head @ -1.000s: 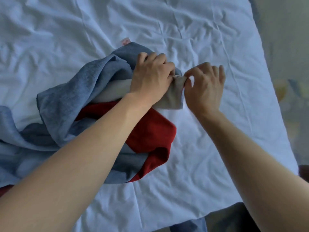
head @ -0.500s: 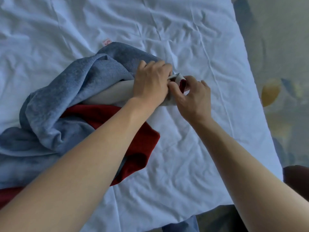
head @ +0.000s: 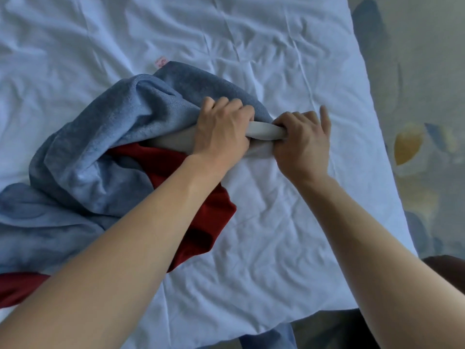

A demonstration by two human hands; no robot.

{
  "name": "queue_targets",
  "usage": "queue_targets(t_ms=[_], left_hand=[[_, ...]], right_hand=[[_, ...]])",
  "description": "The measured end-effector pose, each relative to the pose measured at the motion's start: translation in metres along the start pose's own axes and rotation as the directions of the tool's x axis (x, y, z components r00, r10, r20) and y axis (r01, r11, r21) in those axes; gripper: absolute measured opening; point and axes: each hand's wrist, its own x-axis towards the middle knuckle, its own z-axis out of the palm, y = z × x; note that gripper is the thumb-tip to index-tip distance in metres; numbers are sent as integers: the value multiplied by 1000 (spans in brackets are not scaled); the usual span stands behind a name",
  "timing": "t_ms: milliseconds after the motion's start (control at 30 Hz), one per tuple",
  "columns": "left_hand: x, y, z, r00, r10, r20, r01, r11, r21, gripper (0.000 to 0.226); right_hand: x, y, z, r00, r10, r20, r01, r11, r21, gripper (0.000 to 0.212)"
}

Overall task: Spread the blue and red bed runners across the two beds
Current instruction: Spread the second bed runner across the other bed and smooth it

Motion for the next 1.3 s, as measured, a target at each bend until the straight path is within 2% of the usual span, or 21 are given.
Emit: queue_targets(t_ms=[167, 267, 333, 400, 500, 567, 600, 667, 700, 767, 800, 867, 1000, 1167, 1300], left_hand=[[-6, 22, 7, 994, 103, 49, -101, 994, -27, 9], [-16, 47, 10, 983, 169, 78, -165, 985, -52, 14], [-24, 62, 16, 972, 211, 101, -203, 976, -85, 12], [-27, 69, 18, 968, 221, 120, -207, 971, -122, 24], [-17, 64, 14, 985, 152, 86, -136, 977, -165, 44], [-7, 56, 11, 988, 115, 103, -99, 984, -150, 46], [-2, 54, 11, 986, 117, 119, -97, 981, -166, 43], [3, 56, 11, 976, 131, 176, -83, 963, -255, 41], [3, 60, 12, 968, 130, 212, -62, 951, -302, 44], [2, 69, 15, 959, 138, 248, -53, 946, -319, 44], [0, 74, 18, 956, 146, 255, -67, 954, -293, 37], [-5, 82, 21, 952, 146, 269, -76, 964, -255, 24], [-19, 104, 22, 962, 176, 209, -121, 961, -249, 10], [-32, 155, 25, 967, 253, -39, -255, 935, -246, 6], [-42, 194, 40, 947, 317, -43, -318, 922, -219, 8]], right_hand=[[-14, 44, -18, 984, 167, -62, -171, 982, -74, 25], [-30, 58, -26, 987, 160, -9, -161, 986, -49, 28], [-36, 60, -32, 992, 124, 25, -125, 990, 70, 37], [-38, 58, -38, 990, 139, -10, -134, 965, 224, 44], [-35, 54, -41, 957, 277, -85, -225, 894, 387, 43], [-30, 50, -43, 917, 379, -124, -289, 846, 448, 35], [-28, 48, -44, 908, 395, -140, -301, 847, 438, 31], [-26, 50, -43, 943, 318, -101, -276, 912, 304, 27], [-27, 52, -41, 968, 248, -23, -238, 949, 206, 30], [-35, 57, -36, 974, 157, 165, -171, 983, 74, 41], [-39, 59, -33, 965, 136, 223, -150, 988, 46, 43], [-48, 62, -29, 961, 113, 252, -119, 993, 8, 37], [-66, 74, -28, 990, 111, 88, -110, 994, -18, 10], [-87, 111, -51, 970, 184, -159, -205, 971, -124, 6], [-109, 136, -60, 950, 286, -125, -304, 939, -159, 6]])
